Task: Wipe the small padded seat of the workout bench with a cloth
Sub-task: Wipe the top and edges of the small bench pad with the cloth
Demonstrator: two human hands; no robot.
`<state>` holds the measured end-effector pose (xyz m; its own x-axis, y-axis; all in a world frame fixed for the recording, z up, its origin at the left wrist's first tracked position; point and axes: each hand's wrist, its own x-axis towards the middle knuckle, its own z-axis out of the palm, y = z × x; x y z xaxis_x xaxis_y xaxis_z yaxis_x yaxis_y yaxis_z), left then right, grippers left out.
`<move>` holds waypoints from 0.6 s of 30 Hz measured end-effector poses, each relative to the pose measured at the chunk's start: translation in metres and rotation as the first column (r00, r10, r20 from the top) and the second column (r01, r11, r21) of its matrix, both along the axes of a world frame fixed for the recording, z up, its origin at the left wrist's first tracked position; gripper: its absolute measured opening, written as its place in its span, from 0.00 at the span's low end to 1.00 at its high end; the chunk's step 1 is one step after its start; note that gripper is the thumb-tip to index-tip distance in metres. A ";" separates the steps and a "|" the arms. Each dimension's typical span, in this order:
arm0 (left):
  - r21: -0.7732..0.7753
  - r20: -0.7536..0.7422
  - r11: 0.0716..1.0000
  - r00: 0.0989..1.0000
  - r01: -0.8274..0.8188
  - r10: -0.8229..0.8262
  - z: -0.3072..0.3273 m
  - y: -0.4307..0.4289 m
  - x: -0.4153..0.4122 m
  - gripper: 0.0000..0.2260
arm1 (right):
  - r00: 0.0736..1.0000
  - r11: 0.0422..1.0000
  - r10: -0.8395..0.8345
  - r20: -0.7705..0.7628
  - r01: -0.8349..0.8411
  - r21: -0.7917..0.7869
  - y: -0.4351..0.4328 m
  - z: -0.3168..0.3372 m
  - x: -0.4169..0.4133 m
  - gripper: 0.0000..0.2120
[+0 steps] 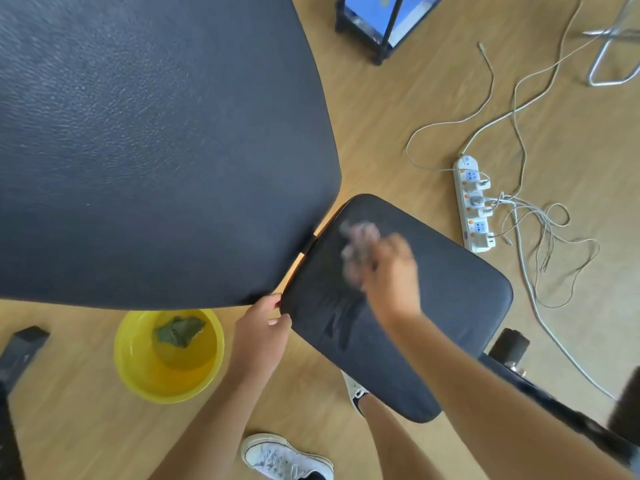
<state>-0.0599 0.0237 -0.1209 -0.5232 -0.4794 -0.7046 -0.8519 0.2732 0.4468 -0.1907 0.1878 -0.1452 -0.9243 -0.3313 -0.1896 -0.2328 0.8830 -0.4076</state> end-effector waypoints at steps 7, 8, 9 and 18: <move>-0.114 -0.019 0.993 0.999 0.033 -0.035 -0.008 0.005 -0.008 0.18 | 0.685 0.698 0.713 0.149 -0.713 -0.067 0.096 0.005 0.004 0.09; -0.121 -0.017 0.992 0.999 0.033 -0.036 -0.010 0.004 -0.008 0.18 | 0.880 0.881 0.472 0.055 -0.473 0.000 0.107 0.002 -0.017 0.09; -0.130 -0.016 0.991 0.999 0.033 -0.035 -0.010 0.005 -0.008 0.18 | 0.988 0.989 0.147 -0.050 -0.147 0.002 0.111 0.003 -0.033 0.08; -0.158 -0.016 0.987 1.000 -0.006 0.003 -0.018 0.006 -0.007 0.17 | 0.642 0.637 0.758 -0.117 -0.767 -0.084 0.099 -0.011 0.104 0.14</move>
